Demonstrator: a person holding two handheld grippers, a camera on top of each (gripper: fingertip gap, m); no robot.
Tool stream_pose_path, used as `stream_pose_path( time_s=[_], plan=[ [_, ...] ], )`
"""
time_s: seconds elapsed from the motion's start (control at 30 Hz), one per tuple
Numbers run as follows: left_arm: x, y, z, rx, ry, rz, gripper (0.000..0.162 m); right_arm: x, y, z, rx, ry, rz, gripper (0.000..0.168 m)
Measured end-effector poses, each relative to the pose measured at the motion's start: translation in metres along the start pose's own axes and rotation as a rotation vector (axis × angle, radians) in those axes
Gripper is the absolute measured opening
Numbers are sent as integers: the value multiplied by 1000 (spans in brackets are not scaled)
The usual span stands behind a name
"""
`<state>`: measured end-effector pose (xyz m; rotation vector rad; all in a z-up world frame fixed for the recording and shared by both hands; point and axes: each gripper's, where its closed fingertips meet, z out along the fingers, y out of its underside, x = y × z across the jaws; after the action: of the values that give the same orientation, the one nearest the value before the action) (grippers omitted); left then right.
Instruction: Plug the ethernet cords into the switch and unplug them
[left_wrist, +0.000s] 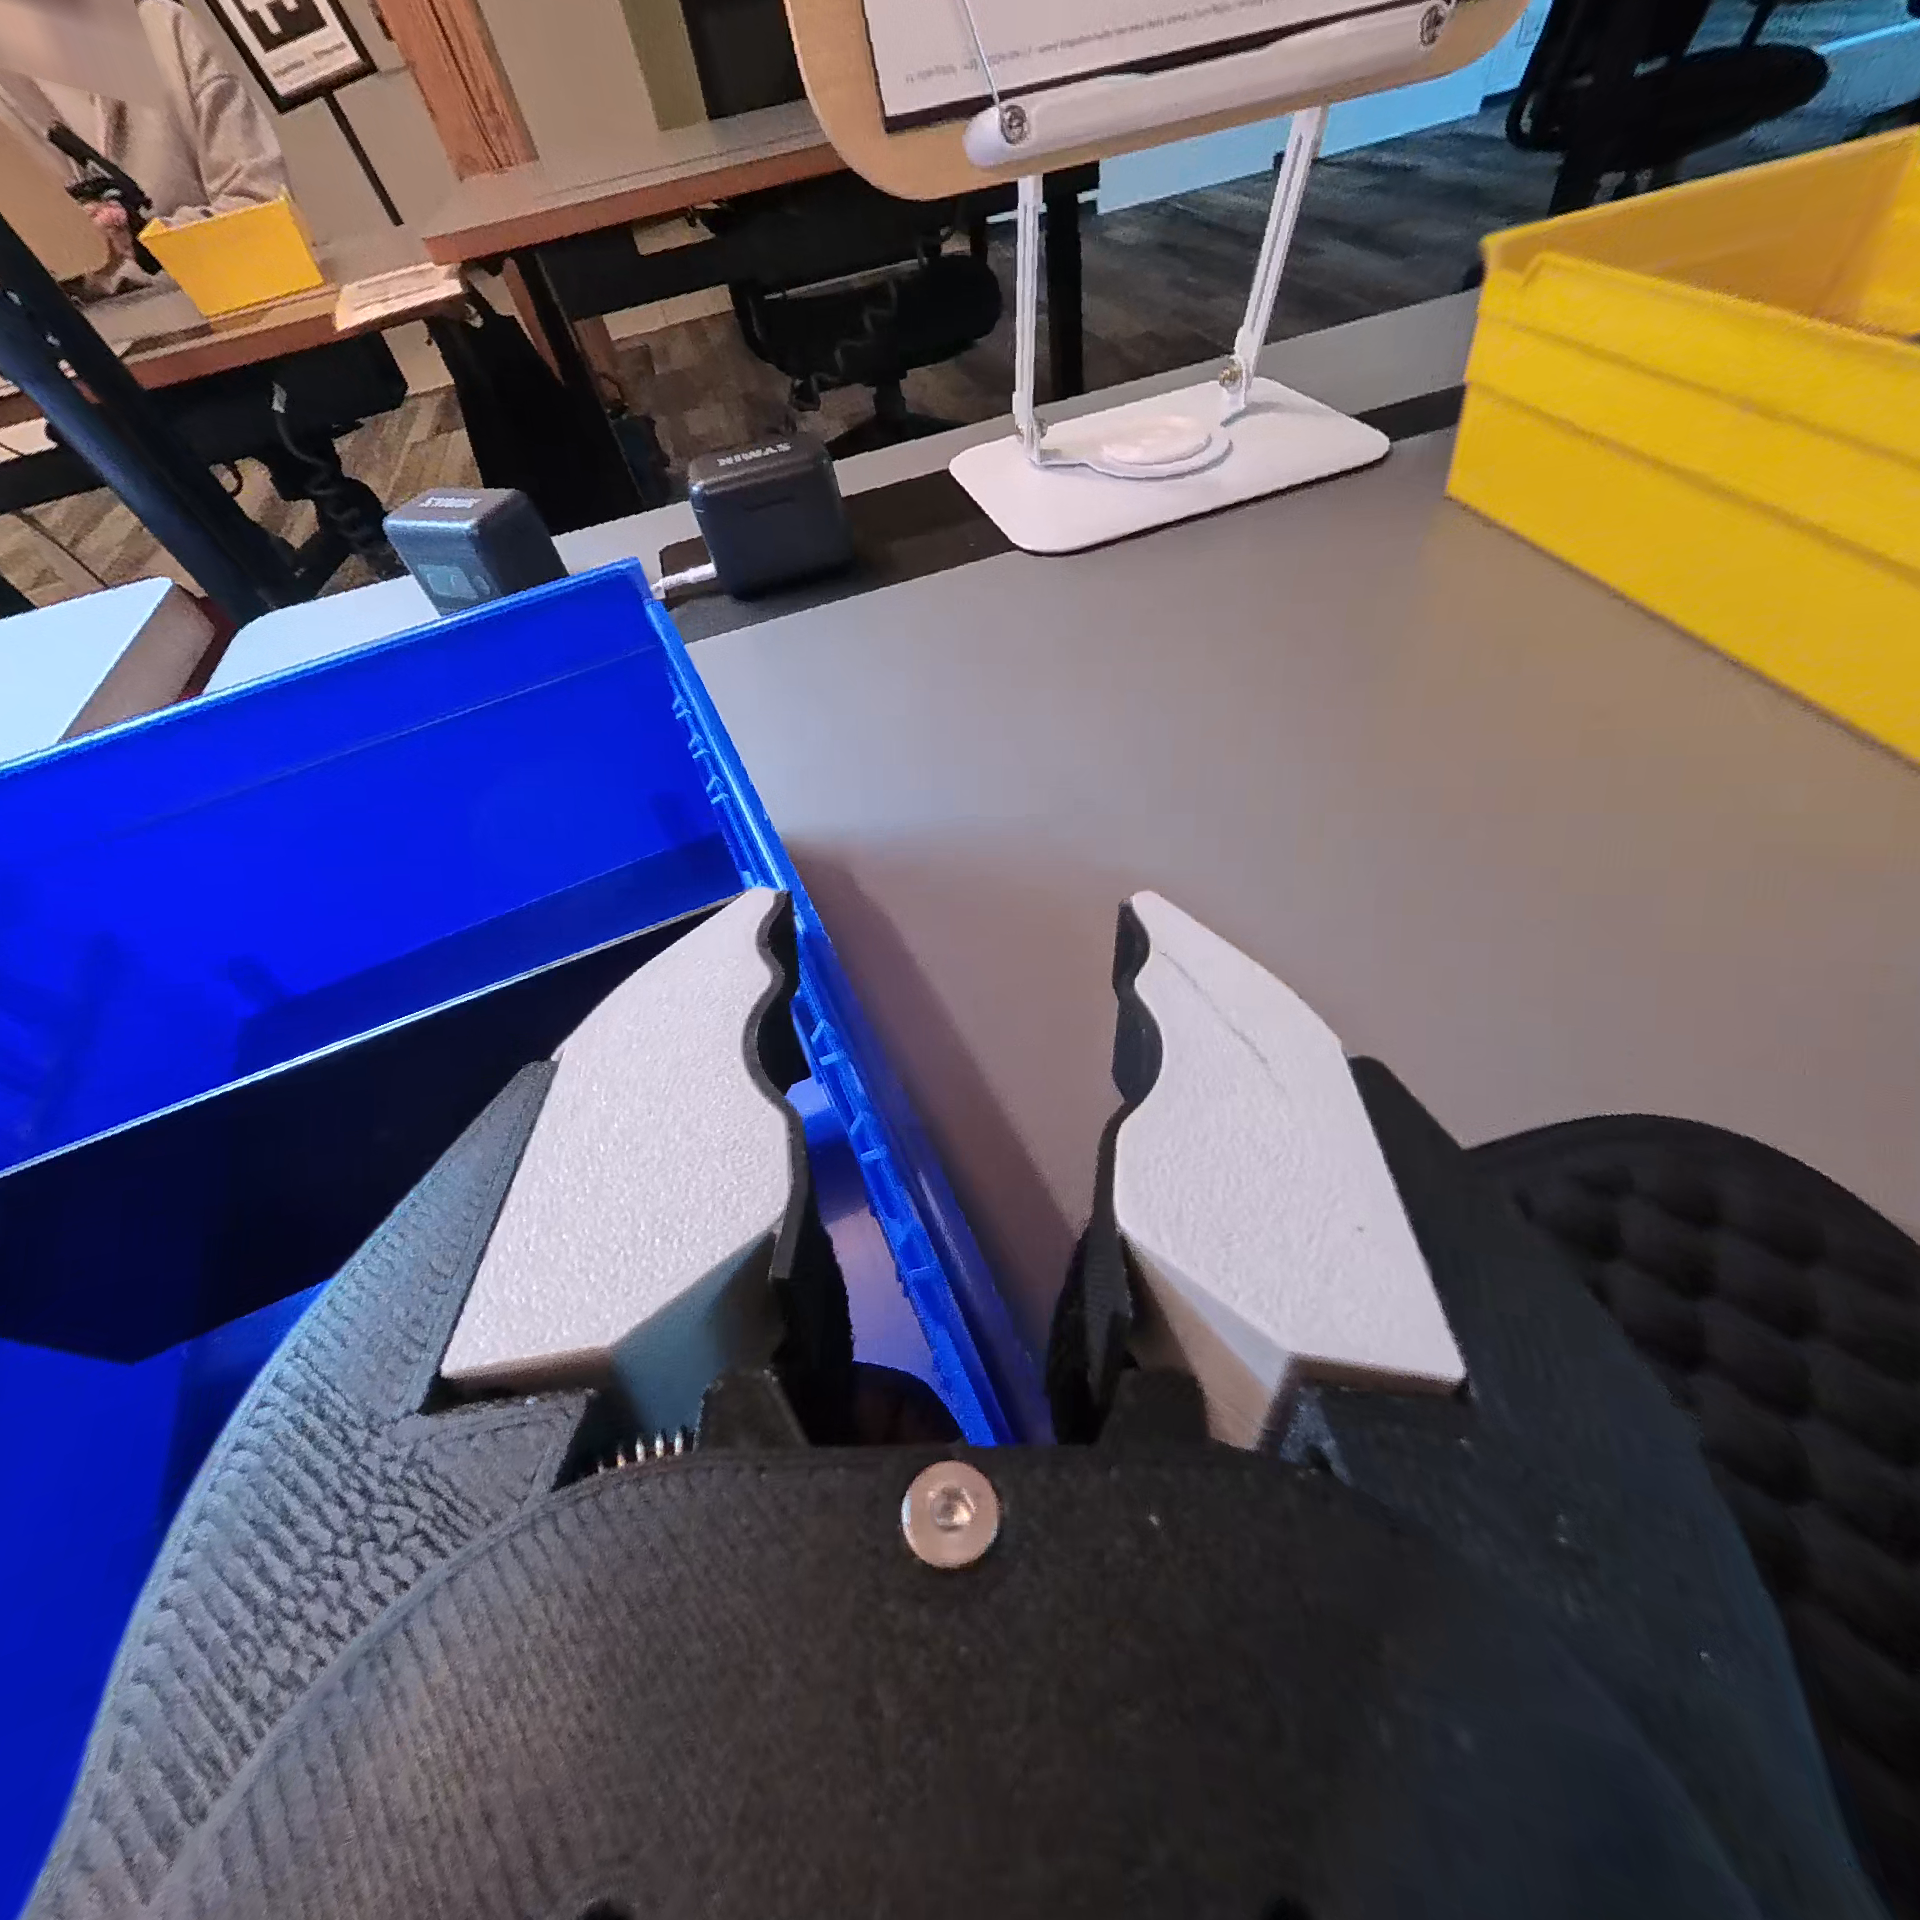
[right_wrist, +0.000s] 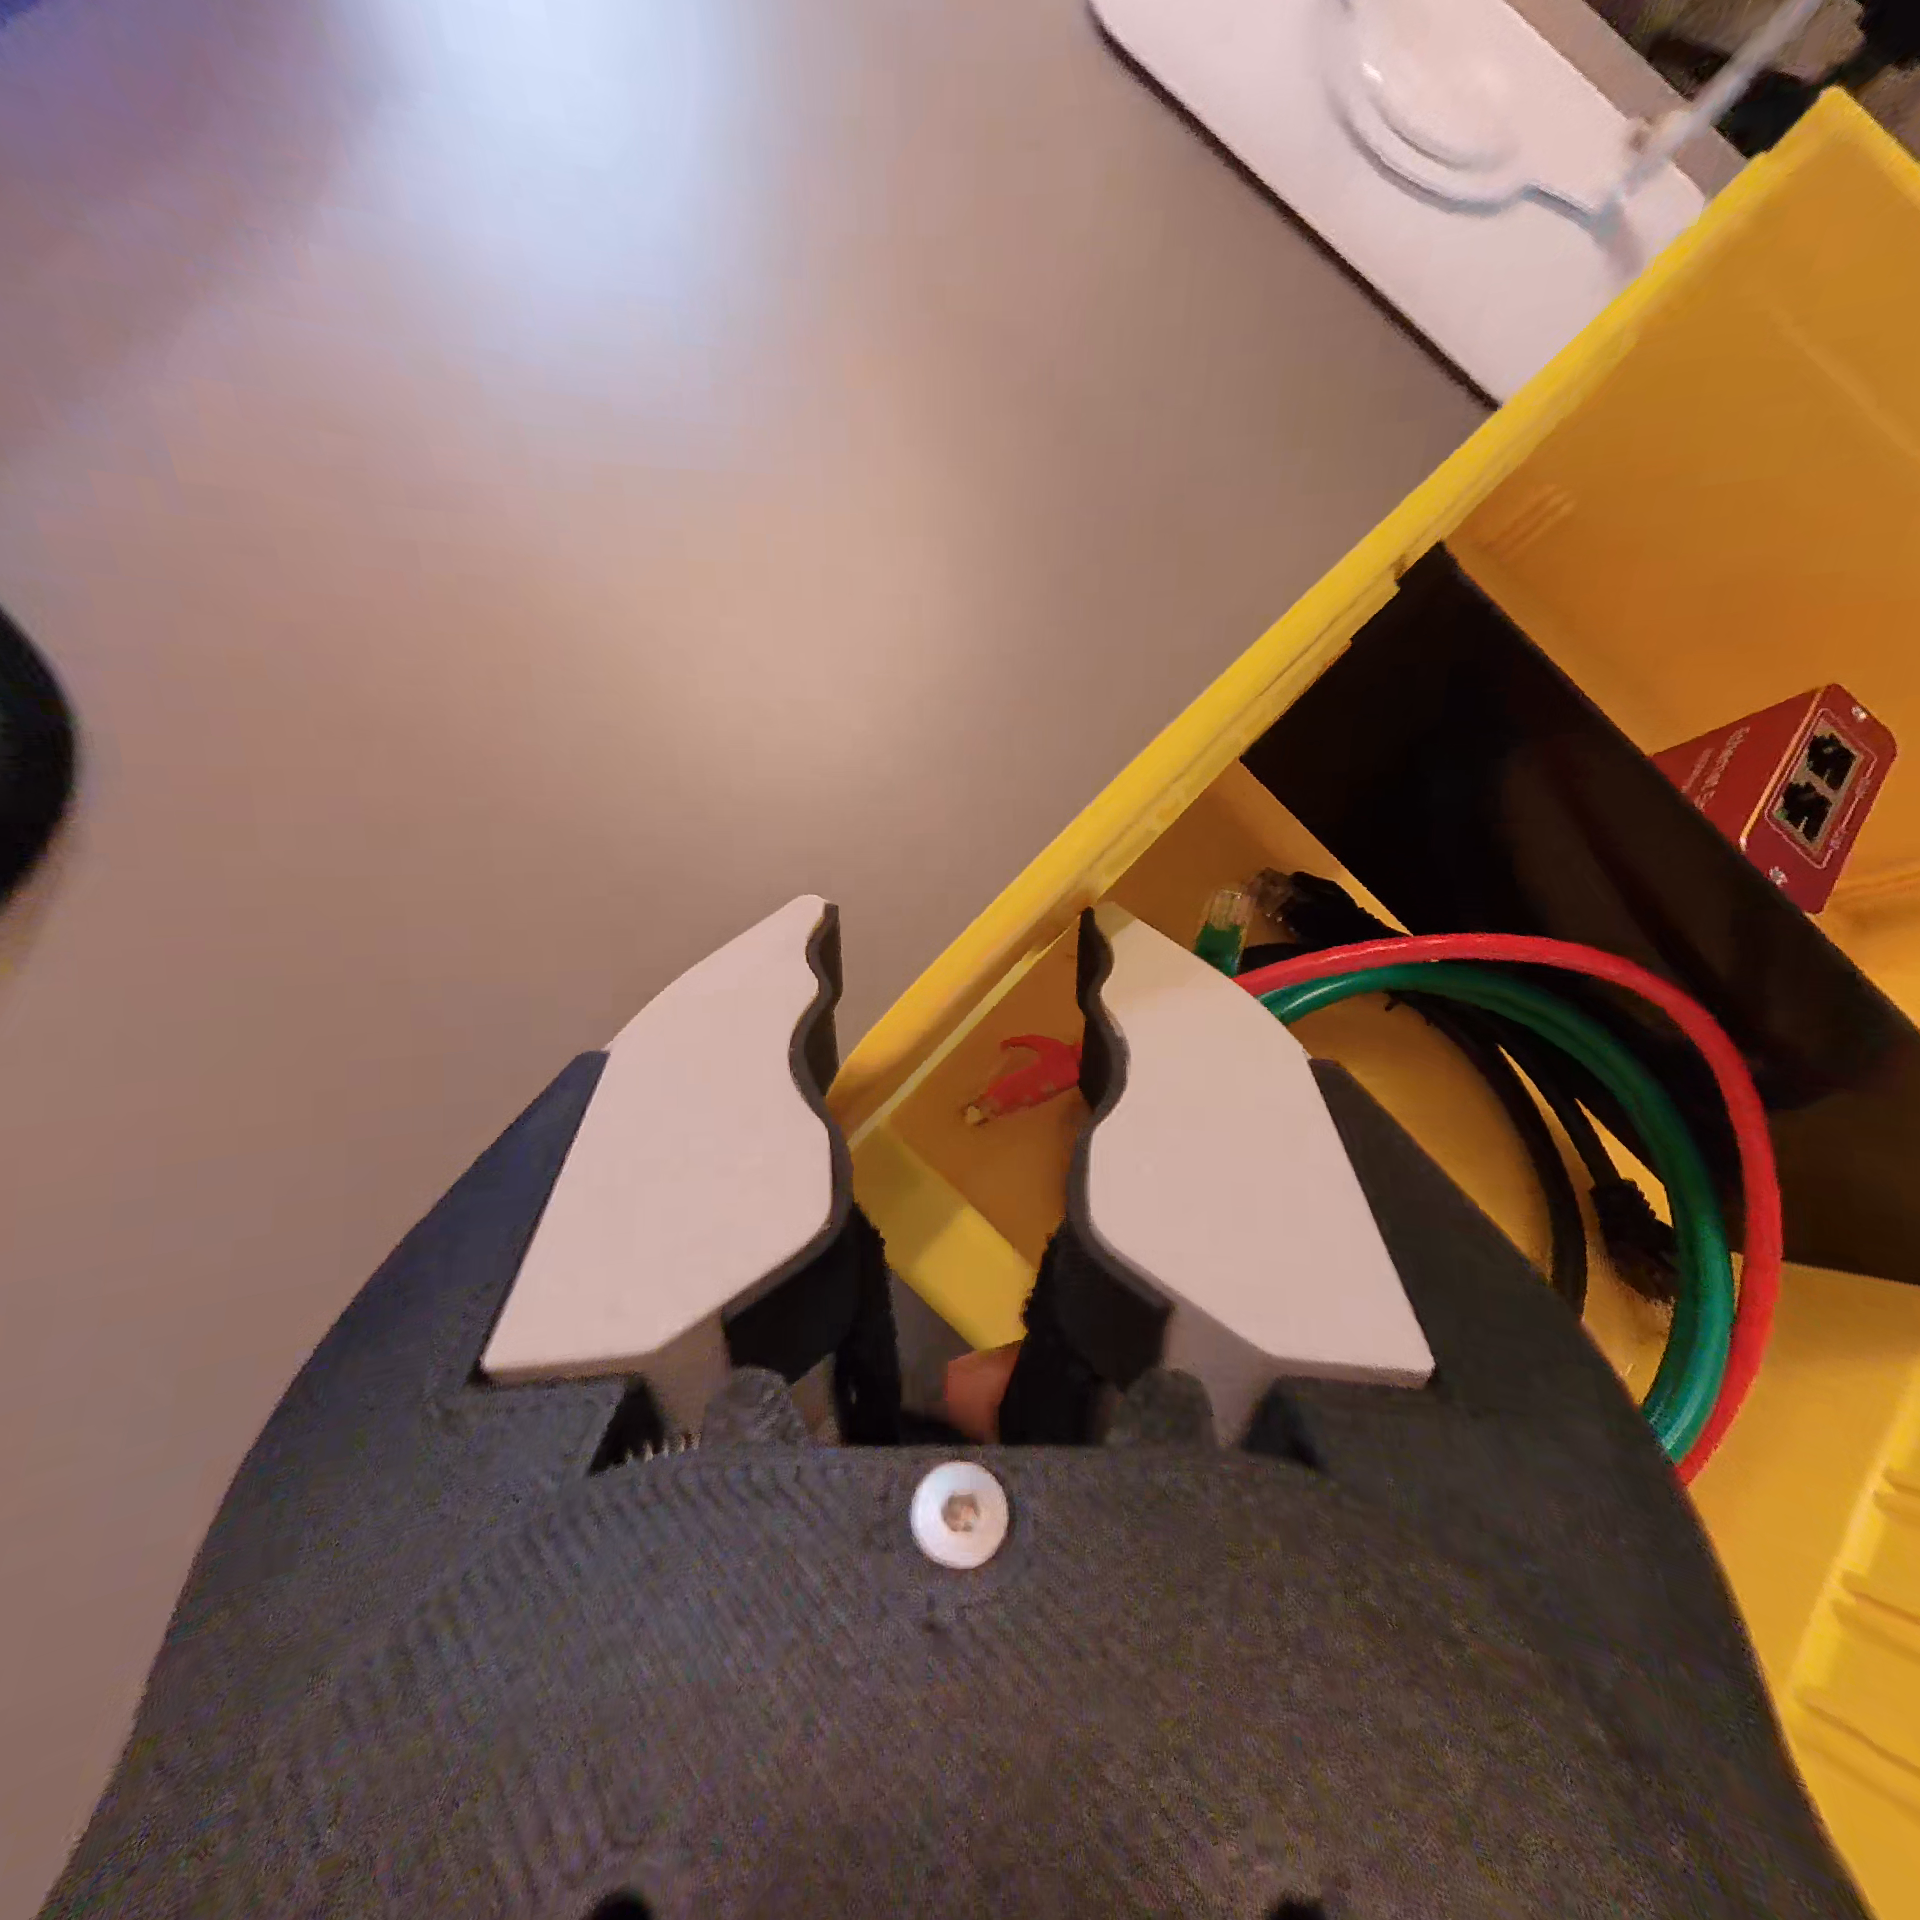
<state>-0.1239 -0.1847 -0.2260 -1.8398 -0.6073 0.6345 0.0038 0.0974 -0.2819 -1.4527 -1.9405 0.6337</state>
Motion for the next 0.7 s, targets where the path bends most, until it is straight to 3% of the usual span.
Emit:
stream_pose_path(
  time_s=[0.2, 0.4, 0.53, 0.7],
  plan=[
    [2, -12, -8, 52, 12, -13, 60, -65, -40, 20, 44, -116, -97, 47],
    [-36, -38, -58, 143, -52, -6, 61, -122, -74, 38, 68, -203, -200, 47],
    [-109, -19, -94, 103, -272, -23, 60, -158, -93, 47, 108, -255, -247, 51],
    [-182, 33, -132, -11, -442, -129, 60, -195, -111, 55, 152, -314, -311, 57]
  ],
)
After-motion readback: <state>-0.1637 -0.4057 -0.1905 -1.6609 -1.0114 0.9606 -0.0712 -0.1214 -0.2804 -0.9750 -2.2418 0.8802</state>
